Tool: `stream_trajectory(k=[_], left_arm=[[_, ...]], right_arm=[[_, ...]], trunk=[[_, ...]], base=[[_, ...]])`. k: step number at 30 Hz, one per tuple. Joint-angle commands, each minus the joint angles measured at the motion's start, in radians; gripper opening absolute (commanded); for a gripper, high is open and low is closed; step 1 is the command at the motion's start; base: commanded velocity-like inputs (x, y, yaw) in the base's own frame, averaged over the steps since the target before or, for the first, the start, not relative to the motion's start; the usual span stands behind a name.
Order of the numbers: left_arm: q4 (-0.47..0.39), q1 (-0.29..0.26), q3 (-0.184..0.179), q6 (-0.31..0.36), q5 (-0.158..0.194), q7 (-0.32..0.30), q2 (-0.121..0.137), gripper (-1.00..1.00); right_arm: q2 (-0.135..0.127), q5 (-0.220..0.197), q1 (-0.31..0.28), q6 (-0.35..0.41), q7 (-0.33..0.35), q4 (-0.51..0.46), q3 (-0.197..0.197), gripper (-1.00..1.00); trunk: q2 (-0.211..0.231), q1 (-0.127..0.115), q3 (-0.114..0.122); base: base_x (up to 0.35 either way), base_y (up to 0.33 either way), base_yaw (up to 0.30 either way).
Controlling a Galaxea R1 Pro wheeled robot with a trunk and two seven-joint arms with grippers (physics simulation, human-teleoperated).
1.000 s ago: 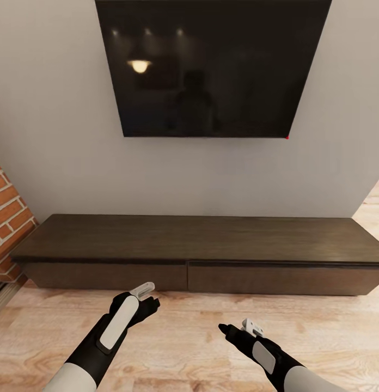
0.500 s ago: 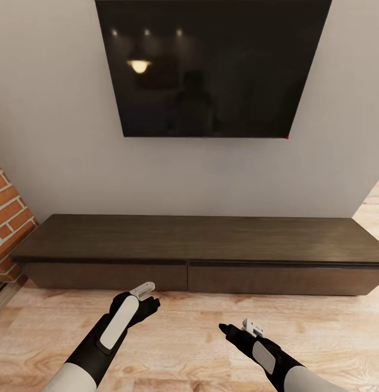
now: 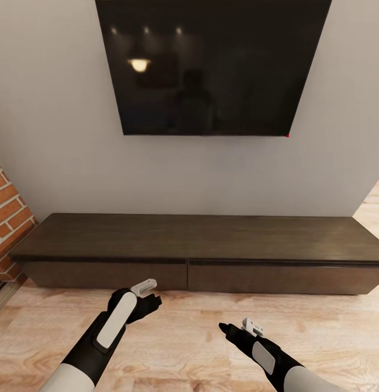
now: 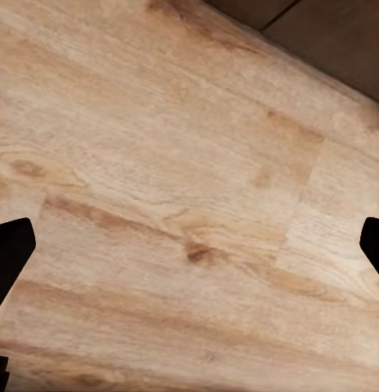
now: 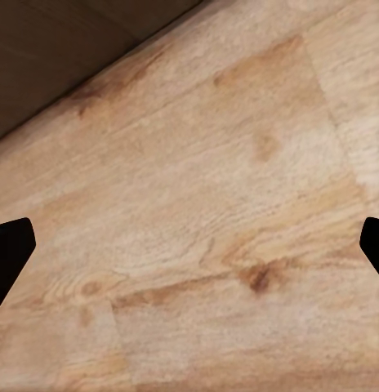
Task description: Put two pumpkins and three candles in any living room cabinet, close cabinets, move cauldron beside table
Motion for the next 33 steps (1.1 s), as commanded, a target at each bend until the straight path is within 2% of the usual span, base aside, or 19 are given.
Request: stream_trajectory(k=[1,23,26,28,31,33], left_arm=[[-0.002,0.000,-0.001,0.000,0.010,0.010,0.002,1.00],[0.007,0.000,0.006,0.001,0.010,0.005,0.012,1.00],[0.007,0.000,0.007,0.001,0.010,0.004,0.013,1.00],[0.007,0.000,0.008,0.001,0.010,0.004,0.013,1.00],[0.007,0.000,0.008,0.001,0.010,0.002,0.013,1.00],[0.007,0.000,0.008,0.000,0.009,0.002,0.013,1.00]], right_arm=[[-0.001,-0.010,-0.001,0.002,0.002,-0.001,0.008,1.00],[-0.001,-0.007,-0.001,0.004,0.007,-0.017,0.011,1.00],[-0.003,-0.005,-0.001,0.012,0.028,-0.058,0.015,1.00],[-0.011,-0.004,0.000,0.029,0.055,-0.098,0.016,1.00],[-0.031,-0.002,0.003,0.094,0.107,-0.174,0.016,1.00],[-0.063,-0.006,0.005,0.159,0.146,-0.255,0.015,1.00]], trunk=[[-0.008,0.004,-0.004],[-0.162,0.088,-0.073],[-0.183,0.100,-0.082],[-0.197,0.107,-0.089],[-0.218,0.119,-0.098],[-0.232,0.126,-0.104]], base=[[0.000,0.000,0.000],[0.000,0.000,0.000],[0.000,0.000,0.000],[0.000,0.000,0.000],[0.000,0.000,0.000],[0.000,0.000,0.000]])
